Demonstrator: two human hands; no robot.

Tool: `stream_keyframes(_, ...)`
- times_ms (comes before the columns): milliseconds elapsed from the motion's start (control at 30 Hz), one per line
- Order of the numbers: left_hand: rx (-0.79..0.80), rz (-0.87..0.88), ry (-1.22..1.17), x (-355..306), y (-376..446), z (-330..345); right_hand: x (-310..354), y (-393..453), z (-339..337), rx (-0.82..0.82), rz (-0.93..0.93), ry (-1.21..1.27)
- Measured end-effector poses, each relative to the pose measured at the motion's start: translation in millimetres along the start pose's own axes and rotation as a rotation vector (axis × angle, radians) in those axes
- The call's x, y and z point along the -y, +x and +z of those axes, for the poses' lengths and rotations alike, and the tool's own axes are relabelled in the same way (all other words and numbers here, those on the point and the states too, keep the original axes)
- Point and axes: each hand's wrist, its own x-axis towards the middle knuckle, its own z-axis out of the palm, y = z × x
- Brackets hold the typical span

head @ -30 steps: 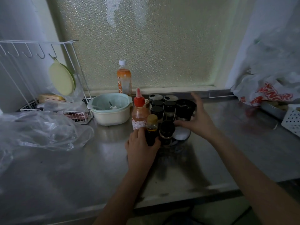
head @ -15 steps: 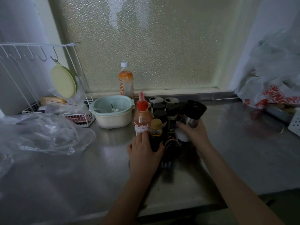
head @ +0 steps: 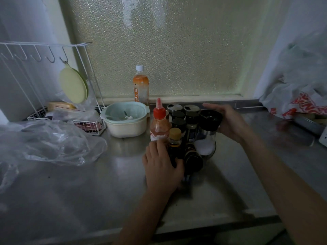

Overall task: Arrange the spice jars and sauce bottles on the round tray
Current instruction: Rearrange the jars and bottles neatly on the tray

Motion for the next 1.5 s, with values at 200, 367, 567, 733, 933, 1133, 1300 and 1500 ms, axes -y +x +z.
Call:
stream_keyframes(200,-0.120,0.111,-0.111,-6.1,-3.8,-8.5,0.5,-1.5,-17.8,0.268,-0.025,-0.279)
stream_keyframes(367,-0.075,0.408,-0.098,-11.0,-10.8,-9.0,-0.2,-1.8,-16.3,0.111,-0.162,-0.286)
stream_keyframes(567,0.005,0.516,-0.025,-12.9,-12.4,-4.6,41.2,-23.5,-8.9,-0.296,-0.604,-0.115)
stream_keyframes(733,-0.042,0.380,-0.117,-32.3,0.9,-10.6,72.9,-81.6,32.7,-0.299,-0.888,-0.340)
stream_keyframes(933,-0.024,0.074,-0.332,-58.4,28.3,-9.8,35.5,-105.6,69.8,-0.052,-0.662,-0.242)
stream_keyframes(1133,-0.182,-0.027,-0.418,-34.5,5.7,-8.4,-6.2,-74.6,33.5,-0.293,-0.365,-0.325)
stream_keyframes(1300,-0.235,0.000,-0.415,-23.0,-4.8,-3.8,-48.2,-38.7,34.8,-0.183,-0.193,-0.400)
stream_keyframes(1500,-0.214,-0.051,-0.421,-21.9,-2.8,-4.3,-62.3,-34.9,40.4,-0.479,-0.397,-0.188)
